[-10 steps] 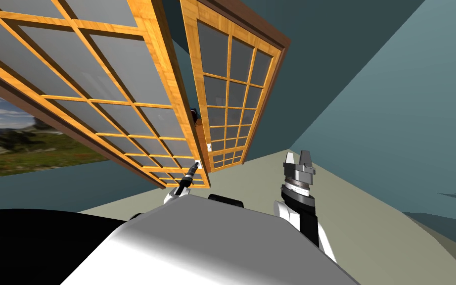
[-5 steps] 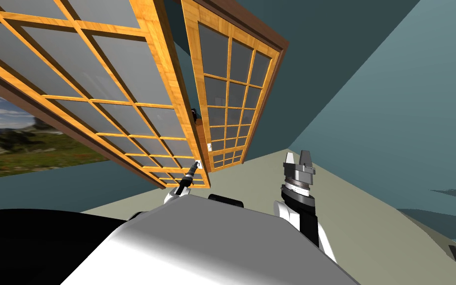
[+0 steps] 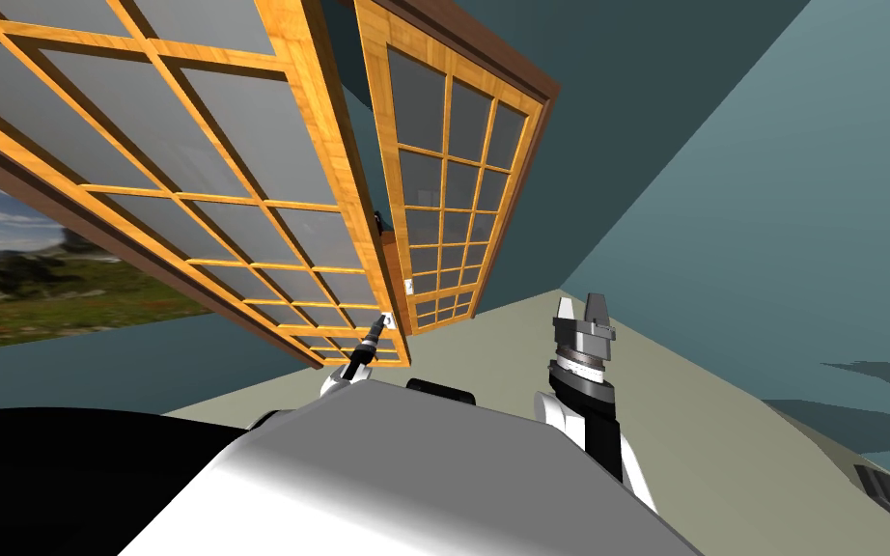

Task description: Pull the door open

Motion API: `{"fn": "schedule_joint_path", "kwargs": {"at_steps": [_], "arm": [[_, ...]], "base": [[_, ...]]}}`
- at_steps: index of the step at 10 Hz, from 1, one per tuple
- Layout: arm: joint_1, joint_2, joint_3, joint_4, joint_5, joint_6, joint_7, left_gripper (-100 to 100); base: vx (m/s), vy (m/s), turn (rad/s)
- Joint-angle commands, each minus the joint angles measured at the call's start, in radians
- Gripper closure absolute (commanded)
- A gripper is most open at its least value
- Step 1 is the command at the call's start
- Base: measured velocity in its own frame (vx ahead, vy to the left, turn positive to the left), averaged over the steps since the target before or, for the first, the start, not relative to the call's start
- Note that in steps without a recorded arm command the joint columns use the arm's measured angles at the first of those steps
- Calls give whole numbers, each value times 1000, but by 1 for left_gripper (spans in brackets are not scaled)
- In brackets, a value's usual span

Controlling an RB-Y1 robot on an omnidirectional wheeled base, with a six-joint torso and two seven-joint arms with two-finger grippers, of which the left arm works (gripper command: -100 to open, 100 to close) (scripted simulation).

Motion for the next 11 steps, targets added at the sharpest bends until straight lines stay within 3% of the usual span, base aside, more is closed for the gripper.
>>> {"fn": "schedule_joint_path", "kwargs": {"at_steps": [1, 11], "arm": [[0, -15, -16, 4, 1, -1, 36, 100], [-14, -4, -50, 28, 59, -9, 280, 100]], "base": [[-25, 12, -23], [-23, 9, -21]]}}
